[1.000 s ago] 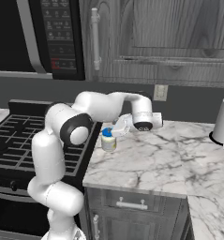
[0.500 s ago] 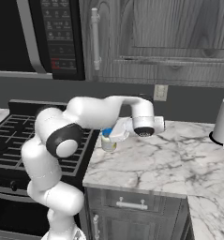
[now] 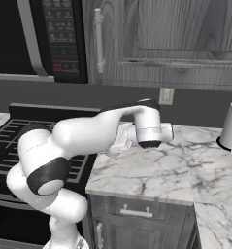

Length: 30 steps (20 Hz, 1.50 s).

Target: Collect the paprika, mayonnaise, and shaker from the cabinet and place them next to the stove.

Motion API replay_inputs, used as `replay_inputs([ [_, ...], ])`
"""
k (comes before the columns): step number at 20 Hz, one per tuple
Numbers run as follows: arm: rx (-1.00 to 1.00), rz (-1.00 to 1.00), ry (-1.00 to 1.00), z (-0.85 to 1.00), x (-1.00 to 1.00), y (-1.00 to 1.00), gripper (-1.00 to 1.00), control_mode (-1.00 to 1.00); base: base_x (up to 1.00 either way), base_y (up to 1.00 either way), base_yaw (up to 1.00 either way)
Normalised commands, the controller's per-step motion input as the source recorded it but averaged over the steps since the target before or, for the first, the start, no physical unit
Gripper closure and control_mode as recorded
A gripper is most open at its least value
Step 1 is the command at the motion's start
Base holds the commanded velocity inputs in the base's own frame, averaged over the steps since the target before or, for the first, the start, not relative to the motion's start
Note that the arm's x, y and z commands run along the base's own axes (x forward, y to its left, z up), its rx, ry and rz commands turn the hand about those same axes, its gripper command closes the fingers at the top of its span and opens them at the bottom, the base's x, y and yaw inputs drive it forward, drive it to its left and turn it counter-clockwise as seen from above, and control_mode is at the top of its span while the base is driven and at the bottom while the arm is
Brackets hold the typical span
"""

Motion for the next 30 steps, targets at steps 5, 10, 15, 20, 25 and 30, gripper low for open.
replay_inputs([
  [5, 0.00, 0.00, 0.00, 0.43, -0.67, 0.17, -1.00, -1.00, 0.00, 0.00, 0.00],
  [10, 0.00, 0.00, 0.02, 0.44, -0.54, 0.31, -1.00, -1.00, 0.00, 0.00, 0.00],
  [15, 0.00, -0.01, 0.03, 0.34, -0.53, 0.36, -1.00, -1.00, 0.00, 0.00, 0.00],
  [20, 0.00, -0.04, 0.03, 0.23, -0.58, 0.37, -1.00, -1.00, 0.00, 0.00, 0.00],
  [25, -0.01, -0.12, 0.00, 0.06, -0.60, 0.45, -1.00, -1.00, 0.00, 0.00, 0.00],
  [30, -0.02, -0.21, 0.00, 0.00, -0.60, 0.54, -1.00, -1.00, 0.00, 0.00, 0.00],
])
